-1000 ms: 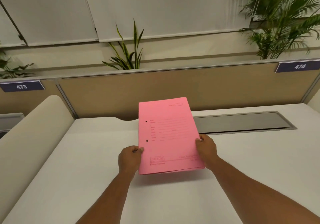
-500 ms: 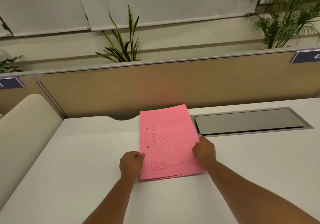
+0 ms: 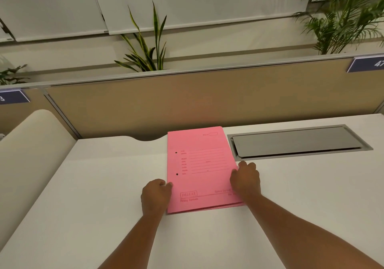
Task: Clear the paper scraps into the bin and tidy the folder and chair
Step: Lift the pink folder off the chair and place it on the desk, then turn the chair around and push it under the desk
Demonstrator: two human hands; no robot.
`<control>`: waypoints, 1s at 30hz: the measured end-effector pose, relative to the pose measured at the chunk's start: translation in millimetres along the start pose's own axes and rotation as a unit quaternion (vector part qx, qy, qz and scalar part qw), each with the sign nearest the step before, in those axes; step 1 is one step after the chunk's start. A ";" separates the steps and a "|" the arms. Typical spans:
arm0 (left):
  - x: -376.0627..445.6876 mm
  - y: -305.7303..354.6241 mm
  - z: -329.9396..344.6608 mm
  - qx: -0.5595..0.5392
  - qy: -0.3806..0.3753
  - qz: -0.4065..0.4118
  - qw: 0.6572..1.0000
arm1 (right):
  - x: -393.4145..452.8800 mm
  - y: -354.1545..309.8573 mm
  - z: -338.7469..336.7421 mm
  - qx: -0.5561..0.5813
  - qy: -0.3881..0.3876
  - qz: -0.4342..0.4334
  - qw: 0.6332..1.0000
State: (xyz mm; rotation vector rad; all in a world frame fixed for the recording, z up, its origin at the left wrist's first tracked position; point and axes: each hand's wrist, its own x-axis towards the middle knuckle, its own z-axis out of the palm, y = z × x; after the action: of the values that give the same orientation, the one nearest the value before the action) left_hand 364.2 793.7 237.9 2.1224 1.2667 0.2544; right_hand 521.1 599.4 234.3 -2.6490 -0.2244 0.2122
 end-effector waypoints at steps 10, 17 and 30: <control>-21.9 -7.9 -16.1 -0.034 -0.008 0.077 0.996 | -22.3 27.8 -13.4 0.015 -0.011 -0.153 0.988; -80.2 -16.9 -26.2 -0.024 -0.068 0.180 0.981 | -71.1 41.4 -29.0 0.020 -0.060 -0.282 0.957; -316.1 -94.8 -48.8 0.037 -0.268 0.317 0.909 | -318.7 134.1 -91.6 -0.032 -0.125 -0.268 0.955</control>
State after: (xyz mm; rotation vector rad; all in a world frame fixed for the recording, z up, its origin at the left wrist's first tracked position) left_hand 110.4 579.1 266.2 2.3845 0.2552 -0.1138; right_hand 243.9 379.5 287.5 -2.5036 -1.0273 0.3590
